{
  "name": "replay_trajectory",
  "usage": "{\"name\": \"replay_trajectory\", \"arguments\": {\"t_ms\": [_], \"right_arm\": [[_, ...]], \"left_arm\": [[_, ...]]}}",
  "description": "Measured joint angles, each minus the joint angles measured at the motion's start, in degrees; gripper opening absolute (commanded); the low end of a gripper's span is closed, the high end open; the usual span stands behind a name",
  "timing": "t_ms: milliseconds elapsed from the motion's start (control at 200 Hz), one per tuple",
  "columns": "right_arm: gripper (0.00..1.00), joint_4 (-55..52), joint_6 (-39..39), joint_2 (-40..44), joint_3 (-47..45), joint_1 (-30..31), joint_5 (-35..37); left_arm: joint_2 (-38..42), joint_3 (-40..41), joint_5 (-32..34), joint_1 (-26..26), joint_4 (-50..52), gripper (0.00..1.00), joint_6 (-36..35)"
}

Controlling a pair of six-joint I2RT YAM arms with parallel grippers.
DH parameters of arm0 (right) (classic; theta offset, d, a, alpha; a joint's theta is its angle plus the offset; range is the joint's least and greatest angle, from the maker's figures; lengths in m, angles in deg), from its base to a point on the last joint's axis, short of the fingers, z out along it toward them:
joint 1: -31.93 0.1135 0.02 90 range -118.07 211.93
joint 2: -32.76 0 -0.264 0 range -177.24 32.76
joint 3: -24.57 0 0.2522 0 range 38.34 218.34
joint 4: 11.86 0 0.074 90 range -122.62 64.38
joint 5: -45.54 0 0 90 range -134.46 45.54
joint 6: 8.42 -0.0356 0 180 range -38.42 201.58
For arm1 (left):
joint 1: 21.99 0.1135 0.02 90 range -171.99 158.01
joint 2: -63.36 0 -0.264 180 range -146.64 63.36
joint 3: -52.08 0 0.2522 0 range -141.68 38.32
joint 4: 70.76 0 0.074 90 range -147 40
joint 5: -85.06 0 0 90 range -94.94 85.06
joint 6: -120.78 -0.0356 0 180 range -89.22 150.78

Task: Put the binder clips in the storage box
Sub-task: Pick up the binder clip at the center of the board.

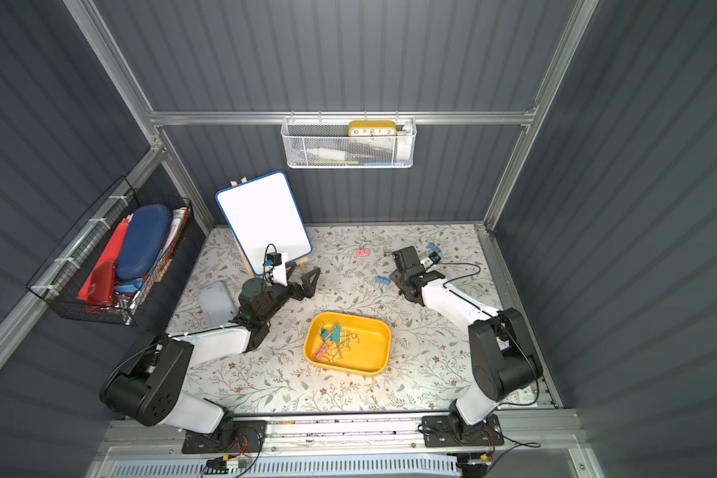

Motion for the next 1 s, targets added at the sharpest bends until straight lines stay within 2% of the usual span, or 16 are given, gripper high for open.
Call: {"name": "replay_trajectory", "arguments": {"t_ms": [315, 575, 815, 870, 1001], "right_arm": [[0.53, 2.69, -5.27, -6.99, -0.42, -2.29, -3.82], [0.25, 4.52, -6.56, -9.27, -0.52, -3.15, -5.29], [0.03, 5.70, -6.36, -7.93, -2.73, -3.43, -7.19], [0.00, 6.27, -6.25, -6.36, -3.63, -3.43, -8.37], [0.00, 6.91, -5.03, 0.20, -7.10, -3.34, -11.28]], "left_arm": [[0.02, -0.02, 0.00, 0.00, 0.04, 0.99, -0.02], [0.00, -0.09, 0.02, 0.00, 0.13, 0.99, -0.02], [0.00, -0.11, 0.02, 0.00, 0.15, 0.99, -0.04], [0.00, -0.11, 0.02, 0.00, 0.15, 1.00, -0.04], [0.00, -0.11, 0.02, 0.00, 0.15, 0.99, -0.04]]}}
